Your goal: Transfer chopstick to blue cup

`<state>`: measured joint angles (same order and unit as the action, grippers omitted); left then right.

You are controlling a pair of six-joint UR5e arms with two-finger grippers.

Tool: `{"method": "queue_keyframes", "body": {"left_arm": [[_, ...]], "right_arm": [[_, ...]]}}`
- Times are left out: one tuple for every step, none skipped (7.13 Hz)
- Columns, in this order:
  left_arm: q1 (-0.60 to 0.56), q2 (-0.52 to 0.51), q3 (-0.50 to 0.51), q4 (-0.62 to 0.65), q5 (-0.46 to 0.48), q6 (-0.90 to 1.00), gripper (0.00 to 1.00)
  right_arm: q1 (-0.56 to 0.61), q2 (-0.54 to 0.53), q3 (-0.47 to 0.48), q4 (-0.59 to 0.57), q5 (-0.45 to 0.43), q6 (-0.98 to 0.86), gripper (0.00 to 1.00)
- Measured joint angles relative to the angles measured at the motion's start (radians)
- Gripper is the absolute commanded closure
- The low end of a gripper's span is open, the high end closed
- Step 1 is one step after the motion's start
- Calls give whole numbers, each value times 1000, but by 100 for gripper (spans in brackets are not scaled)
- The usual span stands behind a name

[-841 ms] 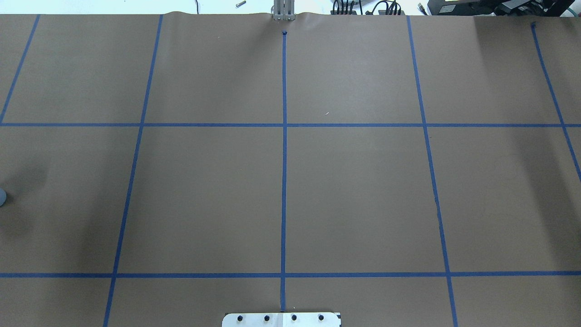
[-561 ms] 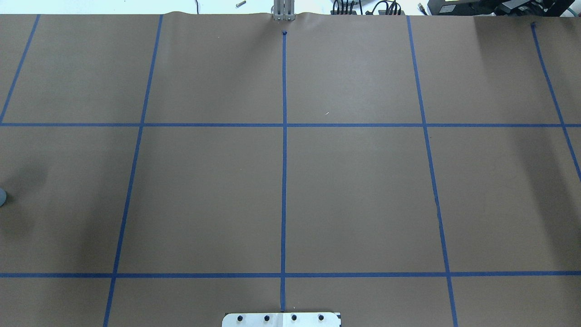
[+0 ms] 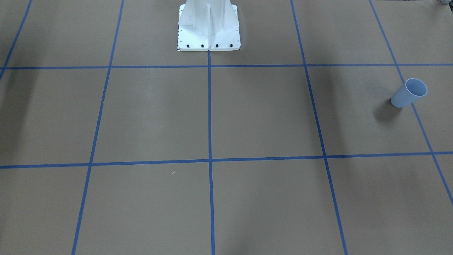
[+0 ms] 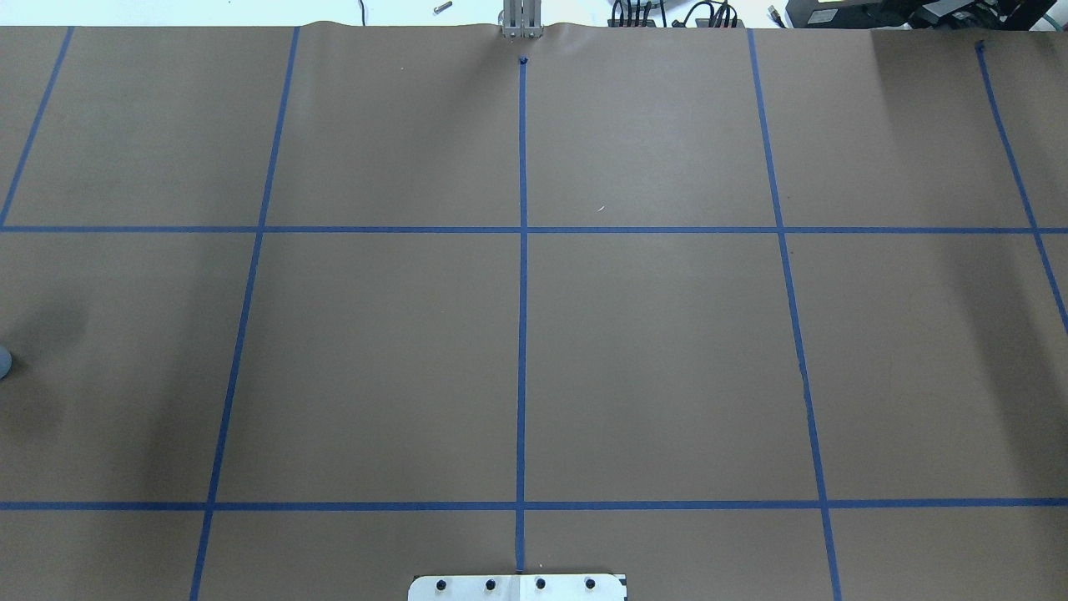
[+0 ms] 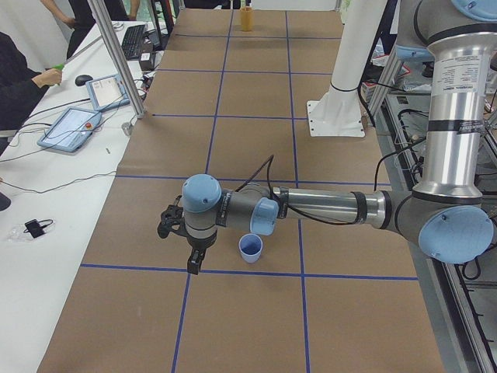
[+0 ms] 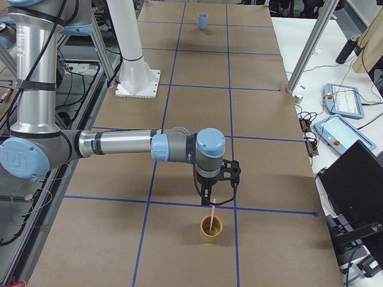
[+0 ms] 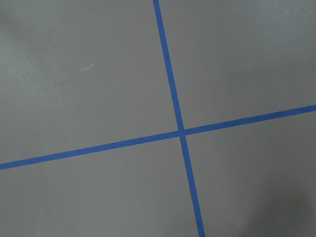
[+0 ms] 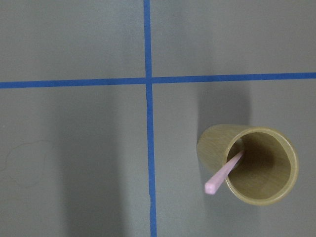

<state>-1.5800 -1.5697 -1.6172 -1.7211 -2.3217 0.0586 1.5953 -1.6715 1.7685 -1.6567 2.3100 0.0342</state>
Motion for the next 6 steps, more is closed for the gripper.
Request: {"method": "queue_keyframes", "body": {"left_arm": [[0, 0, 1, 0, 5, 0, 1], [1, 0, 0, -1, 9, 0, 1], [1, -1, -2, -2, 8, -1, 1], [4, -1, -5, -3, 4, -2, 1], [13, -1, -8, -3, 0, -3, 1], [43, 0, -13, -2, -1, -7, 1]], "right_arm": [[0, 0, 0, 0, 0, 0, 0], [0, 0, 0, 0, 0, 2, 0], [0, 0, 1, 0, 1, 5, 0], [0, 0, 3, 0, 4, 6, 0], [0, 2, 7, 0, 7, 7, 0], [0, 6, 9, 0, 9, 7, 0]]}}
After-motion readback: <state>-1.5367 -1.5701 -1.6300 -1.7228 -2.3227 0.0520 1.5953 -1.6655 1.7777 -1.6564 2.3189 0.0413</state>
